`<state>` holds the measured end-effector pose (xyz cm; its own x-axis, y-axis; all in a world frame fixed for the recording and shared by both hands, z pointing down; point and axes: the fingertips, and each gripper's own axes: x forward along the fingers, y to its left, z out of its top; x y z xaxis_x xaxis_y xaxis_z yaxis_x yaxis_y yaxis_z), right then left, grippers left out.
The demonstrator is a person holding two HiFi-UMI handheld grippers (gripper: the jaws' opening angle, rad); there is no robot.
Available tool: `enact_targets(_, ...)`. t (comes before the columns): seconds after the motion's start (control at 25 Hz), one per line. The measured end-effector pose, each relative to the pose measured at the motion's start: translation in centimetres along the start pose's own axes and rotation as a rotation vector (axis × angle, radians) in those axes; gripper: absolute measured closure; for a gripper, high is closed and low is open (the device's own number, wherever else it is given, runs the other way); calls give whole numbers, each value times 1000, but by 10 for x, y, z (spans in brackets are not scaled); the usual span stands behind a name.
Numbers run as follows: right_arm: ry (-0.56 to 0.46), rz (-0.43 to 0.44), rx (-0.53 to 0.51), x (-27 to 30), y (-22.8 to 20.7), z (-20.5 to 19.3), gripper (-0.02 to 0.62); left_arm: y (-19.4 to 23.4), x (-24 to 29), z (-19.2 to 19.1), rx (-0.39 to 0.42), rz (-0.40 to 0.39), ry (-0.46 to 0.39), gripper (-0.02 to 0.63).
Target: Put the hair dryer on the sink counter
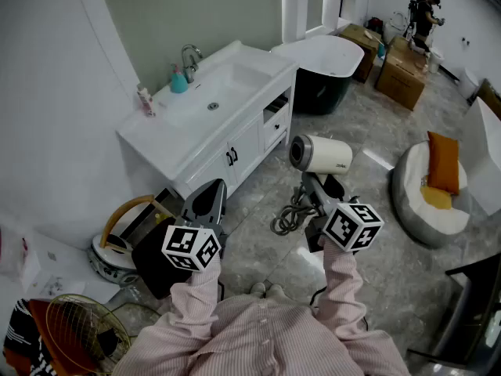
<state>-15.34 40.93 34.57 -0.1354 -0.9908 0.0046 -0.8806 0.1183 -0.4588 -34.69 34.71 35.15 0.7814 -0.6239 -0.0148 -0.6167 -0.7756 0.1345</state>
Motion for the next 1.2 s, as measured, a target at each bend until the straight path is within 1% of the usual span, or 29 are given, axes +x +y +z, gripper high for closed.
enact_targets(0.44, -7, -5, 5, -13, -18, 7, 437, -20, 15, -5, -10, -17, 11, 608)
enact_targets(0.72, -4, -8, -9, -22, -33, 7, 437, -36, 23, -21, -29, -19, 21, 608)
enact_targets(0.92, -8, -8, -7, -15, -46, 12, 437, -36, 41, -18, -27, -28, 11, 609)
enact_targets(1.2, -9, -10, -7, 11, -71, 22, 437, -25, 78, -23, -33, -27, 17, 607)
